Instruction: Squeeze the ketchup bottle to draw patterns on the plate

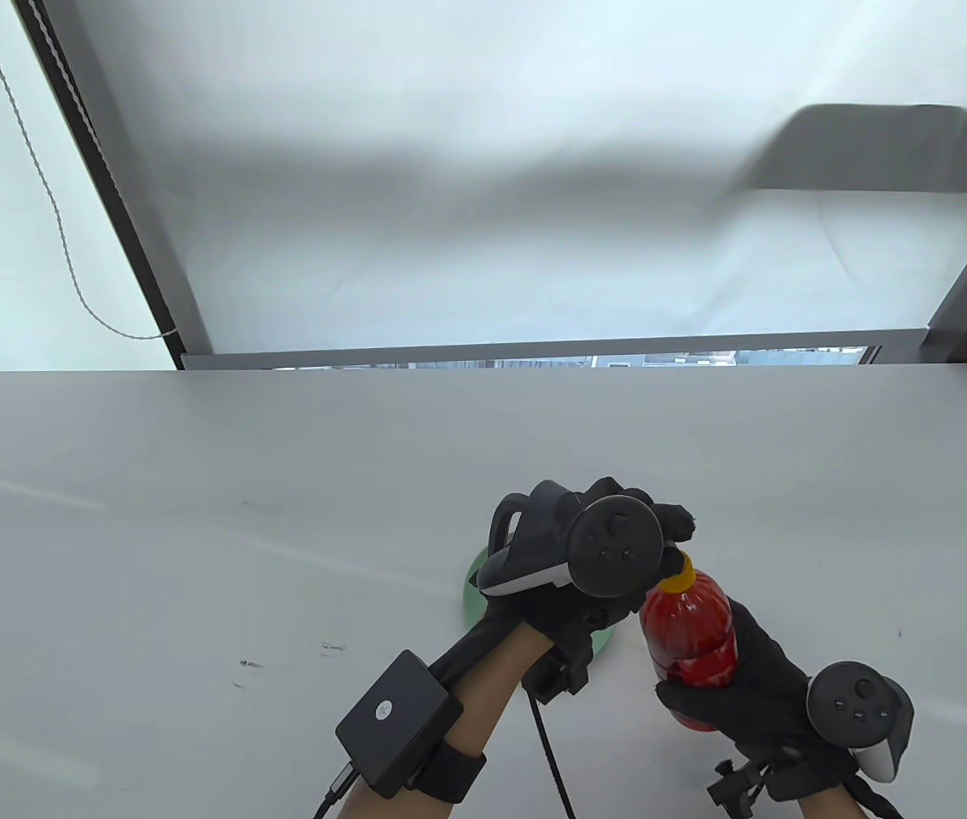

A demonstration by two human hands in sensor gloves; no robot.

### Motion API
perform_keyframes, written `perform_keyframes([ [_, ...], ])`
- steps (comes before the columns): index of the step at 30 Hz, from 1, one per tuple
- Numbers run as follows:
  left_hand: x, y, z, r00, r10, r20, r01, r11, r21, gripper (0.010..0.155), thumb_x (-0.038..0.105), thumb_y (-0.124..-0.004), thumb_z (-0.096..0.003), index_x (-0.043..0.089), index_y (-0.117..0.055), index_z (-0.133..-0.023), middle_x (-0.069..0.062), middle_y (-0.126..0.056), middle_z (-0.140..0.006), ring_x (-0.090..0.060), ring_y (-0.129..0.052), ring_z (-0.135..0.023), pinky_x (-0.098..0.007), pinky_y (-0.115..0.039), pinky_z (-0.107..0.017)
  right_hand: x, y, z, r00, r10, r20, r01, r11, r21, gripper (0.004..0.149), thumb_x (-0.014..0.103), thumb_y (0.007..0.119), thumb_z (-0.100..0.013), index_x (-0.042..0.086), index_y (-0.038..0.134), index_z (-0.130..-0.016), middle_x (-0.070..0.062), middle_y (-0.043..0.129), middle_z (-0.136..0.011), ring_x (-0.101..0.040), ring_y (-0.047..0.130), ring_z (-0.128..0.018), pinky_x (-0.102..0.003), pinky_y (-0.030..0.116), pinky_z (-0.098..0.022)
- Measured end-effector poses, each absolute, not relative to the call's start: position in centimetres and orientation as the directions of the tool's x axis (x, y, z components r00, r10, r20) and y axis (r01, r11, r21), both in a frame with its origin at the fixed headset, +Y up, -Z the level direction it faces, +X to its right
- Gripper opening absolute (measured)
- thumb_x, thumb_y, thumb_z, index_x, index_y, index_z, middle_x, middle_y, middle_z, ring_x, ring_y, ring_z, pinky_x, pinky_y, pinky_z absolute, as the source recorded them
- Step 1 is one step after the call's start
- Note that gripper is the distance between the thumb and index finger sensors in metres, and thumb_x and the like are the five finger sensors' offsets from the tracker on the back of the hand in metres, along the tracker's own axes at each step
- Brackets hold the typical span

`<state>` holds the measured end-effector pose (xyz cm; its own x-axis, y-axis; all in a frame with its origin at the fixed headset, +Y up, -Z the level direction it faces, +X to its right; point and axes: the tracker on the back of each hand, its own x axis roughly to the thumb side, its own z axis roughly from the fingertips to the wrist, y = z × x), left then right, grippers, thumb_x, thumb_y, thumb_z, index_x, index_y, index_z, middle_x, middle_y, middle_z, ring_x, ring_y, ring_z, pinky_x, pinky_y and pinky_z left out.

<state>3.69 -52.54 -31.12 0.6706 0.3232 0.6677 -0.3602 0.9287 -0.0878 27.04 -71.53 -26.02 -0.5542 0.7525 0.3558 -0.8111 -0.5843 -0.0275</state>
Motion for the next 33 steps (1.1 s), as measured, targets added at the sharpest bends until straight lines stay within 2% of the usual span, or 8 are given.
perform_keyframes([
  [5, 3.0, -52.6, -31.2, 0.663, 0.382, 0.644, -0.436, 0.896, -0.083, 0.048, 0.042, -0.077, -0.0542, 0.018, -0.075, -0.095, -0.01, -0.095, -0.079, -0.036, -0.089, -0.073, -0.056, -0.075, -0.053, 27.0, -71.6, -26.0, -0.552, 0.755, 0.354, -0.813, -0.581, -0.03, 0.103, 0.069, 0.099, -0.043, 0.017, 0.049, -0.116, -0.019, 0.074, -0.109, -0.042, 0.082, -0.094, -0.068, 0.067, -0.074],
  [9, 1.1, -52.0, -30.8, 0.636, 0.422, 0.646, -0.503, 0.862, -0.068, 0.046, 0.035, -0.077, -0.0559, 0.019, -0.07, -0.098, -0.011, -0.094, -0.085, -0.037, -0.088, -0.078, -0.057, -0.075, -0.056, 27.0, -71.8, -26.2, -0.563, 0.749, 0.349, -0.805, -0.592, -0.029, 0.103, 0.068, 0.1, -0.043, 0.018, 0.049, -0.117, -0.018, 0.074, -0.109, -0.042, 0.082, -0.095, -0.067, 0.068, -0.074],
  [12, -1.7, -52.8, -30.5, 0.66, 0.423, 0.621, -0.503, 0.863, -0.054, 0.046, 0.031, -0.078, -0.056, 0.017, -0.067, -0.099, -0.012, -0.092, -0.09, -0.038, -0.087, -0.081, -0.058, -0.074, -0.057, 27.0, -71.9, -26.3, -0.576, 0.742, 0.342, -0.796, -0.604, -0.031, 0.103, 0.068, 0.1, -0.043, 0.018, 0.048, -0.117, -0.018, 0.074, -0.11, -0.042, 0.081, -0.096, -0.068, 0.068, -0.073],
  [19, -8.7, -59.4, -27.7, 0.775, 0.397, 0.491, -0.405, 0.909, -0.096, 0.045, 0.029, -0.081, -0.055, 0.016, -0.067, -0.095, -0.014, -0.089, -0.094, -0.04, -0.086, -0.082, -0.058, -0.076, -0.057, 26.6, -72.2, -26.5, -0.608, 0.721, 0.332, -0.767, -0.642, -0.011, 0.103, 0.068, 0.1, -0.043, 0.018, 0.049, -0.117, -0.018, 0.074, -0.109, -0.042, 0.081, -0.095, -0.068, 0.068, -0.073],
  [24, -12.4, -66.4, -26.2, 0.884, 0.253, 0.394, -0.239, 0.967, -0.085, 0.044, 0.029, -0.08, -0.0551, 0.016, -0.066, -0.095, -0.014, -0.09, -0.093, -0.04, -0.087, -0.081, -0.058, -0.075, -0.057, 26.0, -72.6, -26.6, -0.677, 0.654, 0.338, -0.694, -0.72, 0.006, 0.103, 0.068, 0.1, -0.042, 0.017, 0.051, -0.117, -0.019, 0.076, -0.108, -0.042, 0.083, -0.094, -0.066, 0.07, -0.073],
  [28, -15.0, -70.9, -26.2, 0.903, 0.291, 0.318, -0.284, 0.956, -0.069, 0.045, 0.029, -0.079, -0.0554, 0.015, -0.065, -0.096, -0.014, -0.089, -0.091, -0.04, -0.085, -0.08, -0.058, -0.073, -0.057, 25.4, -72.3, -26.7, -0.774, 0.528, 0.35, -0.572, -0.82, -0.028, 0.103, 0.07, 0.1, -0.042, 0.017, 0.053, -0.117, -0.019, 0.078, -0.106, -0.041, 0.085, -0.092, -0.066, 0.071, -0.072],
  [30, -15.6, -71.2, -26.4, 0.916, 0.244, 0.319, -0.214, 0.969, -0.127, 0.045, 0.029, -0.078, -0.0555, 0.015, -0.064, -0.096, -0.014, -0.089, -0.091, -0.04, -0.085, -0.08, -0.058, -0.073, -0.058, 24.9, -71.9, -26.7, -0.832, 0.43, 0.351, -0.474, -0.879, -0.046, 0.103, 0.07, 0.1, -0.042, 0.017, 0.053, -0.117, -0.018, 0.078, -0.106, -0.041, 0.085, -0.091, -0.065, 0.071, -0.072],
  [33, -16.8, -70.8, -26.5, 0.92, 0.241, 0.31, -0.231, 0.971, -0.069, 0.045, 0.03, -0.078, -0.0556, 0.015, -0.064, -0.096, -0.014, -0.089, -0.091, -0.039, -0.085, -0.079, -0.058, -0.073, -0.058, 23.9, -71.3, -26.7, -0.899, 0.274, 0.342, -0.314, -0.947, -0.065, 0.103, 0.069, 0.1, -0.041, 0.018, 0.054, -0.117, -0.018, 0.079, -0.105, -0.041, 0.085, -0.091, -0.066, 0.07, -0.072],
])
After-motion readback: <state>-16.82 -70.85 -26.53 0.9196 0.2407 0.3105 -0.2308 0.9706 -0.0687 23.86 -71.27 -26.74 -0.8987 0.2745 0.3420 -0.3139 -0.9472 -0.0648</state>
